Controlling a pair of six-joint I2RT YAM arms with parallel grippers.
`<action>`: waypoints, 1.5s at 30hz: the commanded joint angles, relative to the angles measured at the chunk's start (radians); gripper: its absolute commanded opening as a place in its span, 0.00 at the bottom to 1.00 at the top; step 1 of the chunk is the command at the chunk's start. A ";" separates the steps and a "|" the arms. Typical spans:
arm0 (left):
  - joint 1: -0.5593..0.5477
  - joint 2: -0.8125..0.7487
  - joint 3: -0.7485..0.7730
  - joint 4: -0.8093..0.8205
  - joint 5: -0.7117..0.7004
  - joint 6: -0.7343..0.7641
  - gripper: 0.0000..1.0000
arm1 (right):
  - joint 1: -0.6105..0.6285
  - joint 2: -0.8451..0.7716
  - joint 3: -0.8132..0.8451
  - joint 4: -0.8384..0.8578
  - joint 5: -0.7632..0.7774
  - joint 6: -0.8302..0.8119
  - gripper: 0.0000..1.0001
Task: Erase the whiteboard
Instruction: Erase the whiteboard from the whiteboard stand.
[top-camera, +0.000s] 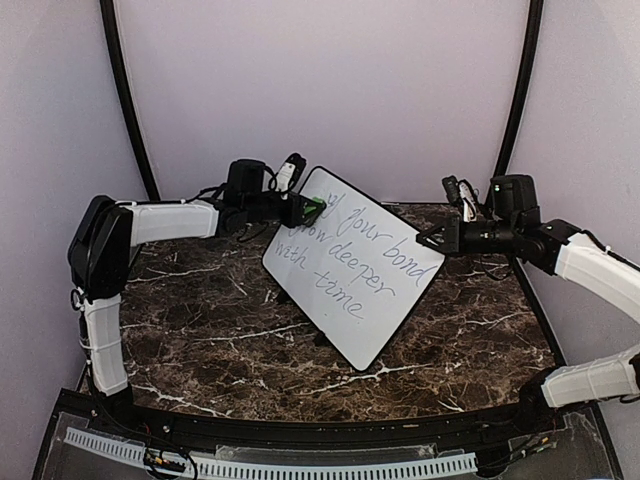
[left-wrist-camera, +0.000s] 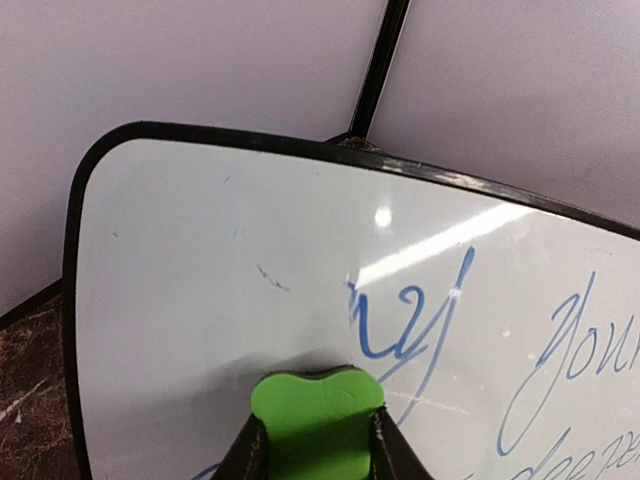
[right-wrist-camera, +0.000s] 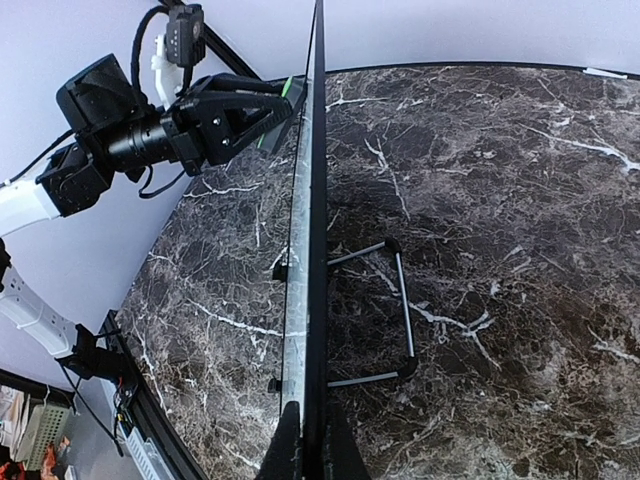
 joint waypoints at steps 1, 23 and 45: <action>-0.015 -0.023 -0.102 -0.042 -0.019 -0.004 0.16 | 0.046 0.010 0.015 0.068 -0.110 -0.121 0.00; -0.020 0.071 0.142 -0.143 0.012 0.029 0.17 | 0.052 0.017 0.014 0.068 -0.103 -0.124 0.00; -0.023 0.043 0.100 -0.097 -0.010 0.026 0.17 | 0.067 0.017 0.025 0.052 -0.102 -0.130 0.00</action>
